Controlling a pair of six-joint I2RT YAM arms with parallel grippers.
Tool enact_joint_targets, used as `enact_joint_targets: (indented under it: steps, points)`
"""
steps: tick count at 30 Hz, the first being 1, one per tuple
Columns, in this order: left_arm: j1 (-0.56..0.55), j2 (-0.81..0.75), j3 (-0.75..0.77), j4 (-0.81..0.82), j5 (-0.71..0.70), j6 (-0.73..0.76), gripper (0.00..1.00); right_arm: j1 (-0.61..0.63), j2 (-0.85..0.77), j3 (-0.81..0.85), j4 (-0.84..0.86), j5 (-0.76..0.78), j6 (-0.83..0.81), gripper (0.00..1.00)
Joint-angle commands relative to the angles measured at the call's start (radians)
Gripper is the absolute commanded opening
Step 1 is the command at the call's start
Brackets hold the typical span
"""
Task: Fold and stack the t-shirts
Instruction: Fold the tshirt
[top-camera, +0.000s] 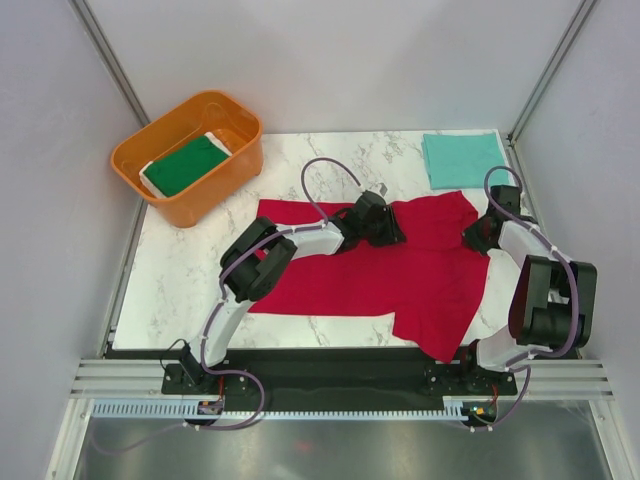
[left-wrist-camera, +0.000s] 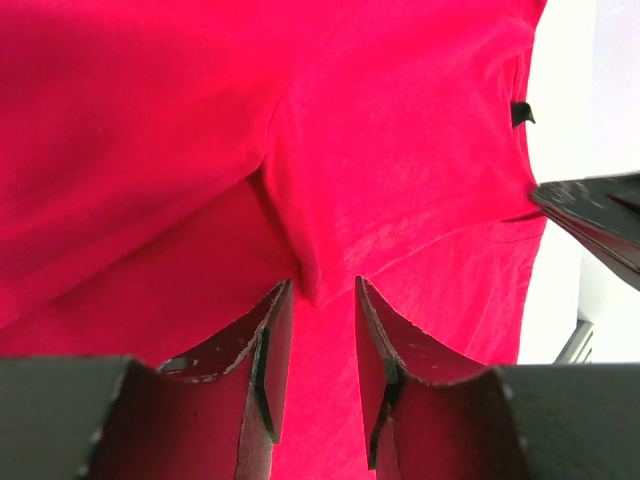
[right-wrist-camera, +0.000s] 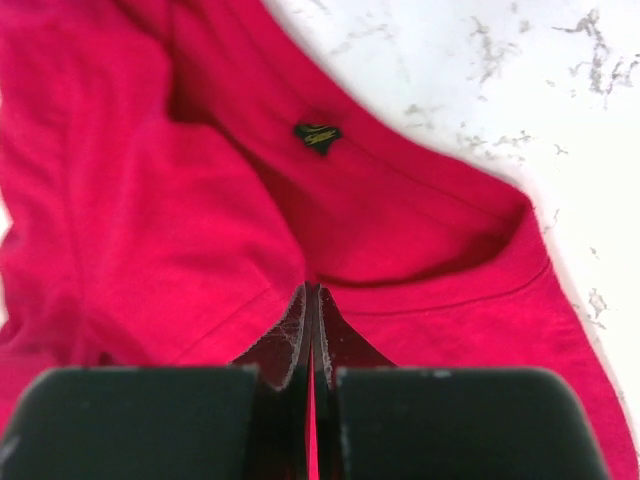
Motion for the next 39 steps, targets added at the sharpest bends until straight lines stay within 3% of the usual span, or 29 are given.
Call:
enact_joint_targets:
  steps: [1, 10, 23, 27, 28, 39]
  points:
    - [-0.007, 0.029, 0.041, 0.027, -0.037, -0.033, 0.38, 0.001, -0.072, -0.027, 0.029, -0.045, -0.001, 0.0]
    - [-0.013, 0.052, 0.046, 0.026, -0.032, -0.061, 0.33, 0.001, -0.136, -0.049, 0.029, -0.045, -0.009, 0.0]
    - [-0.023, 0.017, 0.069, 0.027, -0.031, -0.058, 0.06, 0.001, -0.176, -0.078, 0.032, -0.082, -0.034, 0.0]
    - [-0.024, -0.006, 0.068, 0.026, -0.022, -0.045, 0.12, 0.001, -0.181, -0.076, 0.03, -0.083, -0.037, 0.0]
    - [-0.024, -0.011, 0.066, 0.026, -0.017, -0.044, 0.02, 0.001, -0.187, -0.076, 0.027, -0.083, -0.034, 0.0]
    - [-0.027, -0.105, 0.023, -0.019, -0.002, -0.009, 0.02, 0.001, -0.301, -0.067, -0.117, 0.03, -0.004, 0.0]
